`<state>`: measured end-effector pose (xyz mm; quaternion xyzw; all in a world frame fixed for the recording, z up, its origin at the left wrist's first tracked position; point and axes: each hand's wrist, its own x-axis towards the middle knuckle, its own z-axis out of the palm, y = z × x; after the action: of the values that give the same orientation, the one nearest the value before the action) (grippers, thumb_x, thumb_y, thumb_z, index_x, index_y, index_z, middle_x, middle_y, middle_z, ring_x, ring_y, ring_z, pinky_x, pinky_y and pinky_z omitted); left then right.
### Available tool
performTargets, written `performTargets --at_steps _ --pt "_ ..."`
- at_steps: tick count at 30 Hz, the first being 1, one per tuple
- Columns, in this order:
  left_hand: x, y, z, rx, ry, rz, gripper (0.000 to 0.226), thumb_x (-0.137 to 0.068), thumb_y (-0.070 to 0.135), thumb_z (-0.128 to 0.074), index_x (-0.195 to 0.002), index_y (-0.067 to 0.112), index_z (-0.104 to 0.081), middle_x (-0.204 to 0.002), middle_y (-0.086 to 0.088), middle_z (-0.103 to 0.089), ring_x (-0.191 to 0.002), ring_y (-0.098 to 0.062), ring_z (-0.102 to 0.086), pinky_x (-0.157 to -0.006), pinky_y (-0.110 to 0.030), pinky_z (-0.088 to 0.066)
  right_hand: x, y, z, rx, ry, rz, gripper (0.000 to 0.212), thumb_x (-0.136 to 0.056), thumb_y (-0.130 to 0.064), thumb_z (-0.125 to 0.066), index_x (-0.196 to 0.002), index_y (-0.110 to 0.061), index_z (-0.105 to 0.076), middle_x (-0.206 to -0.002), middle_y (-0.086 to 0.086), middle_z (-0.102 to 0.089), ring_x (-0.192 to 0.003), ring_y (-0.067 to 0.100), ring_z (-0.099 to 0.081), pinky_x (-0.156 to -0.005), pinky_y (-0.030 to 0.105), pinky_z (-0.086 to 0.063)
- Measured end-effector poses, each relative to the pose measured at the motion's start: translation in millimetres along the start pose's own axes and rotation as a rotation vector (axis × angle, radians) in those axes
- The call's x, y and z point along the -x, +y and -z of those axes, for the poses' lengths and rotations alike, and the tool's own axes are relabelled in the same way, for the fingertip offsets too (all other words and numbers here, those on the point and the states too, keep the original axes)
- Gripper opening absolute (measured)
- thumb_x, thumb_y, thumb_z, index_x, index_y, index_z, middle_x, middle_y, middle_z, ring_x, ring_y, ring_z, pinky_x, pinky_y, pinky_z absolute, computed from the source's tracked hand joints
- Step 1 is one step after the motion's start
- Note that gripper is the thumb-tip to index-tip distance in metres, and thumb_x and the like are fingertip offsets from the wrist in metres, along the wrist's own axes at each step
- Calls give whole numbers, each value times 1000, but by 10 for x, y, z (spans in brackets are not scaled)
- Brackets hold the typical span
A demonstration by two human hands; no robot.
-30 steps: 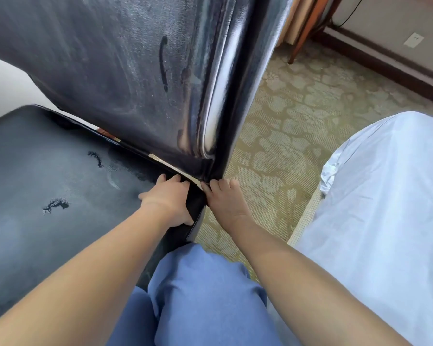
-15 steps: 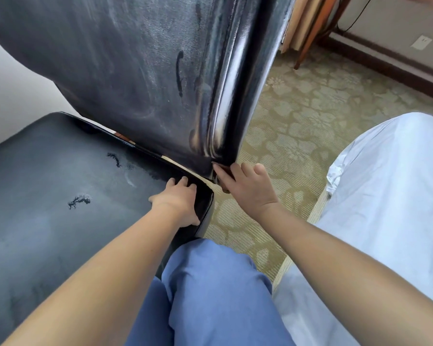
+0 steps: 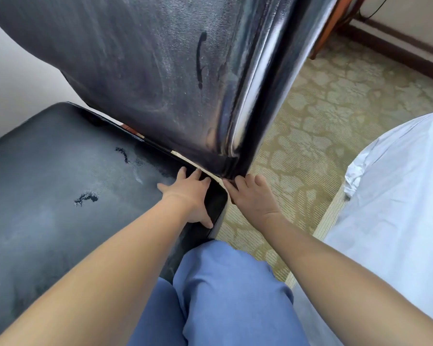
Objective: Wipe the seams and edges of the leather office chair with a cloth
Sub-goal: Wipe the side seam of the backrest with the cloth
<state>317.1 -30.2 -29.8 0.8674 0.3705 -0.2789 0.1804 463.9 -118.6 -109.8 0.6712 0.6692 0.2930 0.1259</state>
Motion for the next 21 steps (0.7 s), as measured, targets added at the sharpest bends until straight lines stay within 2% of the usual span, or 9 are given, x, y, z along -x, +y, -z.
performTargets --at_steps 5,10,14,16,18,20,21 --pt "113 -15 29 -22 8 23 101 -77 49 -73 -154 23 -12 -162 3 1 -149 -27 5 -105 -65 -28 -31 214 209 3 73 35 58 -59 -24 -82 -116 -23 -68 -76 0 -58 -62 21 -52 -65 33 -35" --pt "422 18 192 -37 85 27 91 -83 42 -68 -153 25 -13 -161 0 -7 -148 -29 -2 -104 -63 -28 -82 524 615 70 195 25 50 -67 -11 -56 -113 -26 -69 -73 0 -58 -61 20 -52 -66 33 -28" --pt "663 81 401 -70 195 6 83 -86 36 -62 -153 27 -14 -158 -2 -13 -146 -28 -8 -101 -59 -33 -122 689 901 106 118 152 36 -62 -19 -71 -98 -25 -72 -76 -3 -59 -62 18 -53 -59 29 -40" --pt "771 107 512 -85 250 -4 73 -87 34 -59 -150 25 -24 -150 -3 -27 -141 -27 -17 -97 -55 -37 -119 801 1052 83 184 130 31 -64 -17 -70 -95 -20 -74 -74 -2 -59 -60 19 -53 -56 28 -39" --pt "875 121 612 -99 288 -7 58 -88 32 -56 -142 22 -37 -136 -3 -40 -133 -26 -26 -89 -50 -38 -138 935 1223 61 313 50 30 -75 -10 -54 -96 -18 -74 -72 -1 -58 -59 19 -52 -54 29 -37" --pt "983 140 699 -99 318 -4 46 -89 30 -54 -133 19 -46 -127 -3 -46 -129 -25 -31 -86 -48 -38 -181 1098 1392 32 440 -8 44 -87 -2 -33 -99 -17 -73 -71 1 -58 -57 20 -51 -54 31 -35" --pt "1034 152 739 -97 341 0 41 -90 31 -53 -128 18 -50 -123 -4 -47 -127 -26 -33 -87 -48 -39 -205 1176 1468 34 494 -35 48 -89 -1 -29 -101 -16 -73 -70 1 -58 -56 20 -50 -55 32 -32"
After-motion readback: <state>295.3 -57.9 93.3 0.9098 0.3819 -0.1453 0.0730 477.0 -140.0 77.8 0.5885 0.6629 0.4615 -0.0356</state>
